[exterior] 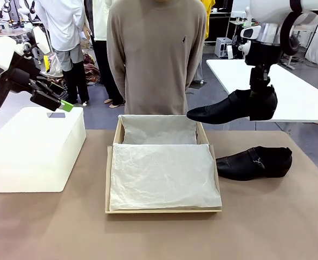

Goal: Pack the shoes into the box.
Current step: Place one shoe of the Shoes into the Shoes Box.

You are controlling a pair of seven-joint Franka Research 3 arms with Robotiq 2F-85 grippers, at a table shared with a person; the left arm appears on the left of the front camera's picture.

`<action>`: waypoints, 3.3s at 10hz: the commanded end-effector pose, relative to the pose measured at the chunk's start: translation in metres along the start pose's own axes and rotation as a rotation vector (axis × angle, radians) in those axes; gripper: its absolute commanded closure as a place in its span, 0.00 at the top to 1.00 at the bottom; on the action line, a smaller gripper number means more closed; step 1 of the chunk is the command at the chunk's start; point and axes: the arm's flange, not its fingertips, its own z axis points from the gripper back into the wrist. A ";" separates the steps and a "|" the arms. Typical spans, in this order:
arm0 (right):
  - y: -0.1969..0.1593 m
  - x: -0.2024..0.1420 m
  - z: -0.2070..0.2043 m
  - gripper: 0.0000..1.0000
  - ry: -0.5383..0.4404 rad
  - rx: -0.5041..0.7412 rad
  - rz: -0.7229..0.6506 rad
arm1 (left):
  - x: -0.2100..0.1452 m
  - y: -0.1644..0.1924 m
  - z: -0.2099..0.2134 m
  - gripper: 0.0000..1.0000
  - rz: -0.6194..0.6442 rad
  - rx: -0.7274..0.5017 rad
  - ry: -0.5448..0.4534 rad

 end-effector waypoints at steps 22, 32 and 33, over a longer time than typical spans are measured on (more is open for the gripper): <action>-0.036 0.197 -0.059 0.00 -0.045 0.052 0.009 | -0.002 0.001 0.000 1.00 -0.009 -0.012 -0.015; -0.051 0.216 -0.118 0.00 -0.052 0.061 0.088 | -0.002 0.001 0.000 1.00 -0.009 -0.012 -0.015; -0.053 0.217 -0.124 0.00 -0.047 0.067 0.085 | -0.002 0.001 0.000 1.00 -0.009 -0.012 -0.015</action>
